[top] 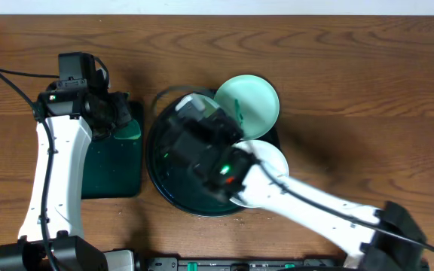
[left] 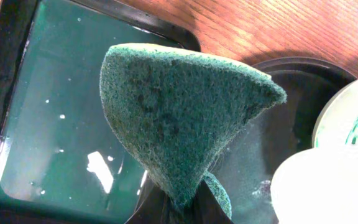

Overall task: Clean dirty plates on tray and stack at the side
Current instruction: 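Lift the left plate with the right gripper and set it right of the tray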

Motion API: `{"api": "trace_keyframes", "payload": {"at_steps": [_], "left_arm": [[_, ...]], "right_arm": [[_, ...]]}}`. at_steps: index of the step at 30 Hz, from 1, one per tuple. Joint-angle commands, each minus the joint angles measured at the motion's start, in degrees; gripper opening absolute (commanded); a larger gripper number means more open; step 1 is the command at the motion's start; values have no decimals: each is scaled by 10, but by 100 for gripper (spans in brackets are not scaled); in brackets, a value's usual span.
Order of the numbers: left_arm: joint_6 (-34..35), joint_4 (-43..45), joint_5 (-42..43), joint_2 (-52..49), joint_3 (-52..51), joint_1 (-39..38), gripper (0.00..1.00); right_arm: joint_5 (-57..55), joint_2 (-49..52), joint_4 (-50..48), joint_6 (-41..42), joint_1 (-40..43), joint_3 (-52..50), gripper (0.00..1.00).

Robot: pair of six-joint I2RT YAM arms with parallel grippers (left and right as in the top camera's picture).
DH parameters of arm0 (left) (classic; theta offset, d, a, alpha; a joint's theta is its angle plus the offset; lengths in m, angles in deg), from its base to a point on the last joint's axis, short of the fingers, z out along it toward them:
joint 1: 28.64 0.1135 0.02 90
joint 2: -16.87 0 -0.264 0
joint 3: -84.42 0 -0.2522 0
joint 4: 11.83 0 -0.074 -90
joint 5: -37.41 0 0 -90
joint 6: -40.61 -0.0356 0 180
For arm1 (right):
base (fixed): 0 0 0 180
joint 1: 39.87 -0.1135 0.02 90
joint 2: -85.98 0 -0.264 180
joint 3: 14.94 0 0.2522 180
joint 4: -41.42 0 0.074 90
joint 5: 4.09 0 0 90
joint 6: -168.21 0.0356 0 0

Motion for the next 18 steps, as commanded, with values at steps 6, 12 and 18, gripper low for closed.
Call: {"api": "trace_keyframes", "payload": {"at_steps": [6,12,18], "left_arm": [[1,-2,-6,-3,-4,1,7],[1,-2,-6,-3,-4,1,7],[1,-2,-6,-3,-4,1,7]], "right_arm": [[478,-141,20,92,206,2,1],[646,-183,93,138,403,2,1],[723,-190,165,122,619,0,1]]}}
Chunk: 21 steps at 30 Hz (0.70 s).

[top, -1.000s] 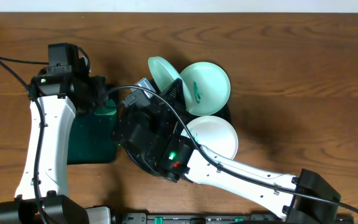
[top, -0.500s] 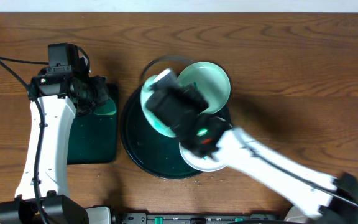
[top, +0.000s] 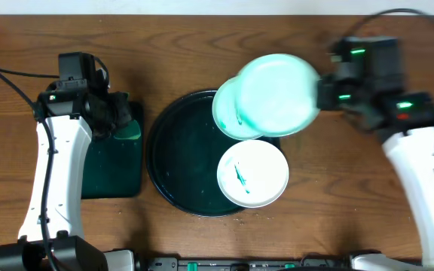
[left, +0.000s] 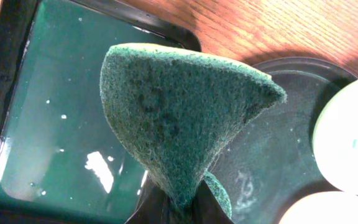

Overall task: Clean dirty plates on tray and stack at the side
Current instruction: 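Lift the left plate with the right gripper and set it right of the tray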

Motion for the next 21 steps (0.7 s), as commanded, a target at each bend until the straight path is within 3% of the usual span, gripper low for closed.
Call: {"api": "trace_keyframes", "payload": {"at_steps": [1,5,9,21], "left_arm": [[1,-2,-6,-3,-4,1,7],[1,-2,-6,-3,-4,1,7],[1,-2,-5,-3,-5,1,7],[1,4,-6,-3,-9,1,7]], "right_arm": [[87,-16,23,6,115,-3,1],[84,-16,15,9,213,-47,1],[78,-16,-53,24,264,-139,1],[69,-13,-315,26,267,-404,1]]}}
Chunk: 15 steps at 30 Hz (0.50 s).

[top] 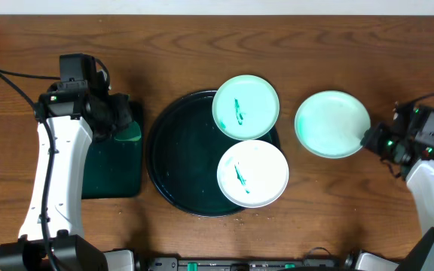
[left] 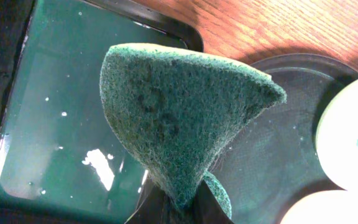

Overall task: Clean dirty plates on tray and stack at the side
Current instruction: 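Lift the left plate with the right gripper and set it right of the tray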

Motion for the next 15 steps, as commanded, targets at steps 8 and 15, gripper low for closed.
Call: {"api": "trace_keyframes", "payload": {"at_steps": [8,15], "left_arm": [[1,10,-6,-3,-2,1,7],[1,12,-6,-3,-2,1,7]], "right_arm": [[3,4,-56,7,-40,-67,3],[-43,5,-55,33,-103,-59,20]]}}
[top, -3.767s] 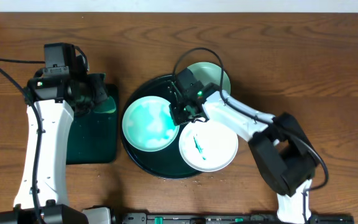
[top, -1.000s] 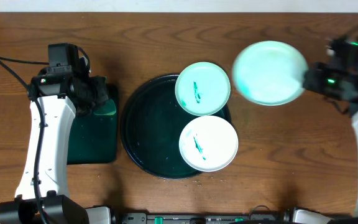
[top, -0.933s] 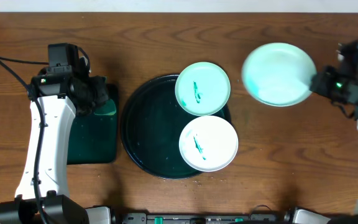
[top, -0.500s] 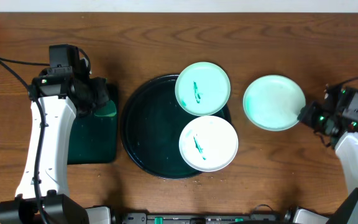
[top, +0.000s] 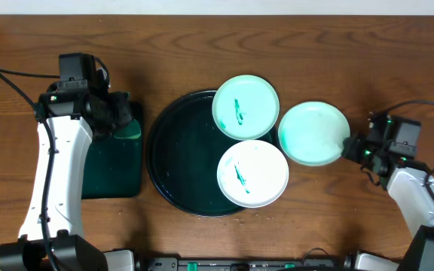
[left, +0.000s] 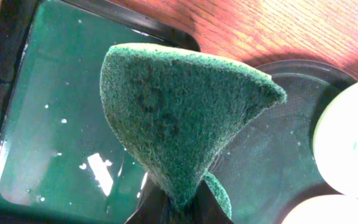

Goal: Clean dirty plates on tray and stack at the side

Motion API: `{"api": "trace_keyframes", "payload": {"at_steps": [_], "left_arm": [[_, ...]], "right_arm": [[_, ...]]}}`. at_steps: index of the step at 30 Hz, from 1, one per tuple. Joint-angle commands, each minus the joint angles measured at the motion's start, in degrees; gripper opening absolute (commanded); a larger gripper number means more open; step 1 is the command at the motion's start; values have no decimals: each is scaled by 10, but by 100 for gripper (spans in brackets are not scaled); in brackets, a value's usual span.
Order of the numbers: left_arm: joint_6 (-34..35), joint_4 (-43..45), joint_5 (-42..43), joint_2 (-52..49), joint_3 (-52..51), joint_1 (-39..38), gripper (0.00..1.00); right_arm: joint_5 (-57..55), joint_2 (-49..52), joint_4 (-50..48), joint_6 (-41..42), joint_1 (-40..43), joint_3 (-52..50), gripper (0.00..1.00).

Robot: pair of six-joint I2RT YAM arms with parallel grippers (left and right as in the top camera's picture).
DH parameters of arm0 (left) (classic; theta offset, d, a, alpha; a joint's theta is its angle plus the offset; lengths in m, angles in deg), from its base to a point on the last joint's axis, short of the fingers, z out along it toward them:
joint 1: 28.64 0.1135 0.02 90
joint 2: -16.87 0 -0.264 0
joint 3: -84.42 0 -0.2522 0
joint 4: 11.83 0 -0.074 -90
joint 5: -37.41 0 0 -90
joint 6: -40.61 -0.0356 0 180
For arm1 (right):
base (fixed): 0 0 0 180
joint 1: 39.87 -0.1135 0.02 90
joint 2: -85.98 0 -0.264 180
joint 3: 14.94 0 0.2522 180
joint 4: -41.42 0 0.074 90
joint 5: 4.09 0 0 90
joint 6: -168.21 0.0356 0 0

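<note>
My left gripper (top: 121,120) (left: 180,204) is shut on a folded green sponge (left: 179,121), held above a square black basin (top: 111,177) of green water. On the round black tray (top: 179,158) lie a mint plate (top: 246,106) and a white plate (top: 252,173), each with a green smear. A third mint plate (top: 313,133), with no smear, is just right of the tray. My right gripper (top: 351,147) is shut on its right rim.
The basin (left: 36,118) sits left of the round tray (left: 272,143), almost touching it. Bare wooden table (top: 368,68) lies to the right and behind the tray. The right arm comes in from the lower right corner.
My right gripper and the unsmeared mint plate have shifted left, closer to the round tray. The left gripper and sponge have stayed over the basin.
First my right arm reached across the round tray. Then it held a mint plate up over the tray's far right rim. Then the plate was out to the right of the tray, and now it is slightly nearer it. The left arm kept the sponge throughout.
</note>
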Motion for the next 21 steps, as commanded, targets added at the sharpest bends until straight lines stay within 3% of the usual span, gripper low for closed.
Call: {"api": "trace_keyframes", "payload": {"at_steps": [1,5,6,11,14,21], "left_arm": [[1,1,-6,-3,-2,1,7],[1,1,-6,-3,-2,1,7],[1,1,-6,-3,-2,1,7],[1,1,-6,-3,-2,1,7],[1,0,-6,-3,-2,1,7],[1,-1,-6,-3,-2,1,7]], "right_arm": [[-37,5,19,23,-26,14,23],[-50,5,108,19,-26,69,45],[-50,5,129,10,-27,84,46],[10,5,222,-53,-47,143,45],[59,5,263,-73,-76,142,41],[57,11,336,-83,-174,112,37]]}}
